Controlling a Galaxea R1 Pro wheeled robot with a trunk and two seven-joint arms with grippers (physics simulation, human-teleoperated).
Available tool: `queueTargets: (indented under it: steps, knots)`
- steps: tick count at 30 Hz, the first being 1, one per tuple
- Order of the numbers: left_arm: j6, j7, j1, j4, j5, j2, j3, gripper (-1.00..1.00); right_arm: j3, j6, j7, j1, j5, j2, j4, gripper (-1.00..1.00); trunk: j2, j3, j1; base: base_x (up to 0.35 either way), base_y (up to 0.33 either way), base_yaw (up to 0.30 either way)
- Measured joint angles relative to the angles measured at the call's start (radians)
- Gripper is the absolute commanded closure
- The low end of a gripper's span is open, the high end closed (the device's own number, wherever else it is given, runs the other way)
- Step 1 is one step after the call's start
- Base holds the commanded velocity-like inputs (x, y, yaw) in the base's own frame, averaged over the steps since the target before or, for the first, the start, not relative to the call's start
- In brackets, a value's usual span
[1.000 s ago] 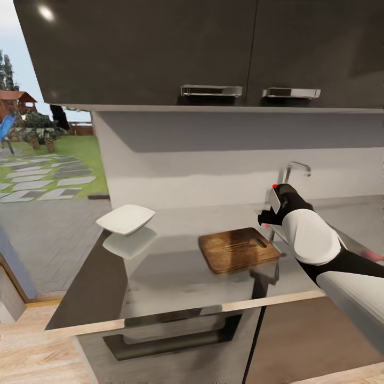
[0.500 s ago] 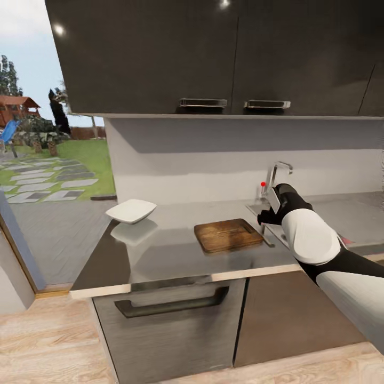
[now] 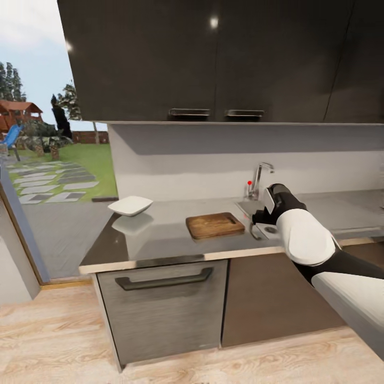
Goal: In the kitchen, take the Vidalia onion out of the sink, dice it on the chopping board with the paring knife, put the diced onion into the bowl on the countertop, then place both the paring knife and the chopping board into the sink.
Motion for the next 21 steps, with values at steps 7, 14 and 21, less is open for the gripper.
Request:
queueTargets:
  steps: [7, 14, 21]
  knots:
    - [0.0, 0.001, 0.0, -0.001, 0.0, 0.0, 0.0, -1.0, 0.004, -0.003, 0.001, 0.0, 0.002, 0.002, 0.0, -1.0, 0.0, 0.011, 0.0, -0.17, -0.292, 0.0]
    - [0.0, 0.001, 0.0, -0.002, 0.002, 0.0, 0.003, -1.0, 0.006, -0.005, 0.004, 0.0, 0.002, 0.003, 0.005, -1.0, 0.0, 0.022, 0.0, -0.045, -0.329, 0.0]
    - [-0.004, 0.001, 0.0, -0.001, 0.002, 0.002, 0.004, -1.0, 0.005, -0.007, 0.008, 0.0, 0.001, 0.016, 0.015, -1.0, 0.0, 0.033, 0.0, -0.009, -0.203, 0.0]
